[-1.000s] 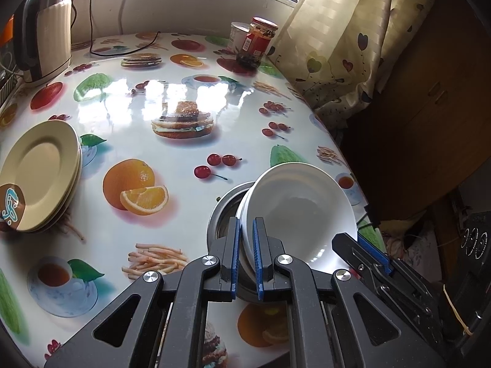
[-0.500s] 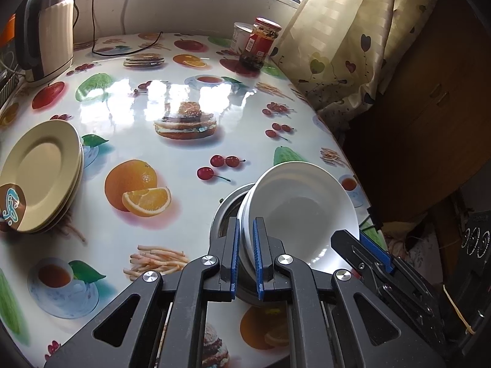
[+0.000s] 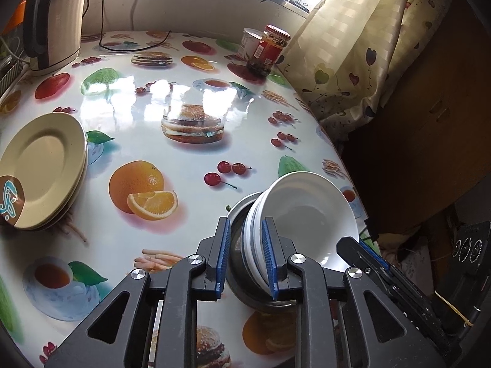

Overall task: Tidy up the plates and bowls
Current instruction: 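Shift the left gripper onto the steel bowl rim and lift the bowl stack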

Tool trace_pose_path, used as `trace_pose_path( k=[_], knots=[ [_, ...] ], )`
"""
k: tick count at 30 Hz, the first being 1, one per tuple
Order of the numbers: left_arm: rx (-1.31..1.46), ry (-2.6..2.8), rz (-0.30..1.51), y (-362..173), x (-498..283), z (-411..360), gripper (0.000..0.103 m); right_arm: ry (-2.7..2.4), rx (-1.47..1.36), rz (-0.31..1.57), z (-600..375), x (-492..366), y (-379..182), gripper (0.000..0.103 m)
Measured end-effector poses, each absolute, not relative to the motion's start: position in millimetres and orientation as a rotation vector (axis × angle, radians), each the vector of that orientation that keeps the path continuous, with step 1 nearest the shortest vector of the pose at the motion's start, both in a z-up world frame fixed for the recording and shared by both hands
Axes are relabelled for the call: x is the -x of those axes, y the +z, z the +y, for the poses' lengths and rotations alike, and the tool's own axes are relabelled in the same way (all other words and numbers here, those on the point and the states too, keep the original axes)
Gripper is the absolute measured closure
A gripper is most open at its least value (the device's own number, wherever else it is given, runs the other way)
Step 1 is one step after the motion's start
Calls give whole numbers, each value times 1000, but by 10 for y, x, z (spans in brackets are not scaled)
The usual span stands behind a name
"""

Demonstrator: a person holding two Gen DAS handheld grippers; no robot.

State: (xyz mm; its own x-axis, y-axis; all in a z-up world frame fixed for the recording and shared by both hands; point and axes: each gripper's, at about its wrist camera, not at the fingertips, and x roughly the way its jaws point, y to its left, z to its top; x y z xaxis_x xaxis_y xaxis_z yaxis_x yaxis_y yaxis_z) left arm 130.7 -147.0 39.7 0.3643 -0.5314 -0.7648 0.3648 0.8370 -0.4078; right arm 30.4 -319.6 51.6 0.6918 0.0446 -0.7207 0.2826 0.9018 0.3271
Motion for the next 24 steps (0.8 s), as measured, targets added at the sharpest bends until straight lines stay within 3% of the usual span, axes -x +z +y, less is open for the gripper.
trace_pose_path(
  k=[4,13,24],
  knots=[
    [226,-587,1066,365,-1355,-1389,71,-121,-476,774,-3252,-233,533,73],
    [213,-592,992,479,-1312,-1274,68,-140,-518,741,-3414,-36,520,70],
    [214,-526,1084,120,-1415,-1169,68,-198,-551,739,-3622,47,407,67]
  ],
)
